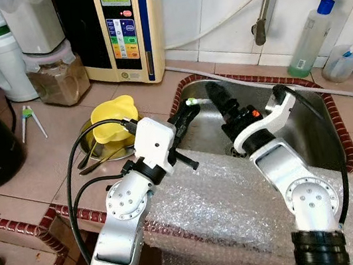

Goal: Kitchen organization

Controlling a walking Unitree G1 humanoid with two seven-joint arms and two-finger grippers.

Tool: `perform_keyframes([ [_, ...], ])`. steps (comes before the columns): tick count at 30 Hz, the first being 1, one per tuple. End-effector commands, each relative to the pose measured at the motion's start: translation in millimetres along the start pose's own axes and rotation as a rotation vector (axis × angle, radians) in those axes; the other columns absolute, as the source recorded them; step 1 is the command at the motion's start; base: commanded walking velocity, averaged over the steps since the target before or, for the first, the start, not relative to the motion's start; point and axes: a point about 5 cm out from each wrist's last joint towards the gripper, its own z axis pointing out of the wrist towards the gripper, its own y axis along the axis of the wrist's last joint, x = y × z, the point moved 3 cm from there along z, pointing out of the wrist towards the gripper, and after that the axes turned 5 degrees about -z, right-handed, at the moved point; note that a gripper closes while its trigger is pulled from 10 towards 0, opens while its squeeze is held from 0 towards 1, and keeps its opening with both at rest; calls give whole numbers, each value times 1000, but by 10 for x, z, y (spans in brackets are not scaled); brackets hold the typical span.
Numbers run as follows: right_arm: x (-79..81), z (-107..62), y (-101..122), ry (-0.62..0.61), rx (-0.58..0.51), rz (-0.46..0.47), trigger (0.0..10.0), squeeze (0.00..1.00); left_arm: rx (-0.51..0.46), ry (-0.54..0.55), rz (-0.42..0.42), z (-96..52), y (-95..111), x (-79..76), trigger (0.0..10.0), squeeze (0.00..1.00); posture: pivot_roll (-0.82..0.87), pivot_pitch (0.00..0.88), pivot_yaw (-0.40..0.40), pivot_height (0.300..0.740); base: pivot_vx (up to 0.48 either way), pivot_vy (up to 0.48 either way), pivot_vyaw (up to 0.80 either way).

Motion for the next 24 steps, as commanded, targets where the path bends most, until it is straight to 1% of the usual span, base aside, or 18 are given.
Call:
perform_keyframes([
  [1,292,150,-93,84,-20,126,10000,0,-17,-23,13,13,48,-47,0,0,13,52,-48,740,0,0,0],
  [3,308,161,-106,91,-12,131,10000,0,-18,-23,13,11,48,-49,0,0,14,53,-50,740,0,0,0],
  [4,312,161,-110,93,-10,133,9255,0,-19,-23,12,10,49,-51,0,0,13,53,-51,740,0,0,0],
  [5,320,160,-118,99,-6,134,10000,0,-19,-23,11,9,48,-53,0,0,13,53,-51,740,0,0,0],
  [14,313,171,-180,102,7,181,10000,0,-32,-43,-3,14,61,-85,0,0,14,54,-50,740,0,0,0],
  [15,319,182,-191,108,9,191,8863,0,-33,-45,-4,15,63,-89,0,0,15,53,-50,740,0,0,0],
  [24,319,182,-191,108,9,191,8863,0,-33,-45,-4,15,63,-89,0,0,15,53,-50,740,0,0,0],
])
